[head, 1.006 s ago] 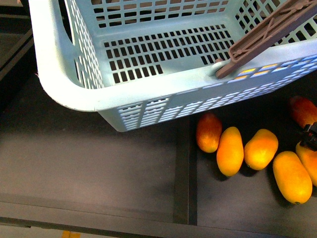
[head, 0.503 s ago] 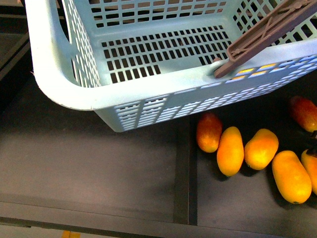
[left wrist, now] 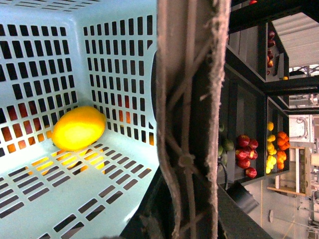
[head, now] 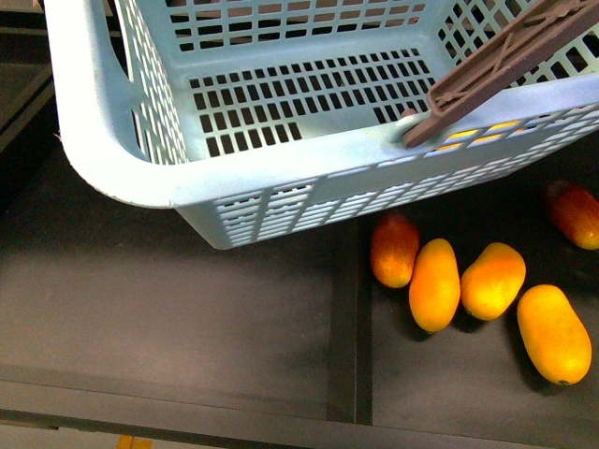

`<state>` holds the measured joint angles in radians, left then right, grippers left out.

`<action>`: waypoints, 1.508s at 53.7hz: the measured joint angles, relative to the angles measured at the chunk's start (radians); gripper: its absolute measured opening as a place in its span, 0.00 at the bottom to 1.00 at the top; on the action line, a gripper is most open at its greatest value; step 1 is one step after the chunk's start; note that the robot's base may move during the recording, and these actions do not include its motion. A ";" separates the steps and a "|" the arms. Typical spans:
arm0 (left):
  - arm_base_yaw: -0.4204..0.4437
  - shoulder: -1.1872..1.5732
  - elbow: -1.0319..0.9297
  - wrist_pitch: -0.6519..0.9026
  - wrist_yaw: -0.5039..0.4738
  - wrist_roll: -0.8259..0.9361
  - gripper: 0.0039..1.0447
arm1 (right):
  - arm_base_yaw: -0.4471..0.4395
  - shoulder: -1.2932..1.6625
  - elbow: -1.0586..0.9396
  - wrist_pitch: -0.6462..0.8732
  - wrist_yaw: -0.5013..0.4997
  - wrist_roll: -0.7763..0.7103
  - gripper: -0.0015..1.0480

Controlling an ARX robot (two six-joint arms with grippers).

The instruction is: Pick lemon and mango into basket

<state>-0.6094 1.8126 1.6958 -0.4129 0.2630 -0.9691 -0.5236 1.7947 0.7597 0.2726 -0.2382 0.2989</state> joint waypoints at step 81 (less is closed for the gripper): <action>0.000 0.000 0.000 0.000 0.000 0.000 0.06 | 0.633 -0.431 0.063 0.146 0.210 0.121 0.55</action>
<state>-0.6094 1.8126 1.6958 -0.4129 0.2630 -0.9688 0.1093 1.3636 0.8230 0.4187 -0.0284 0.4202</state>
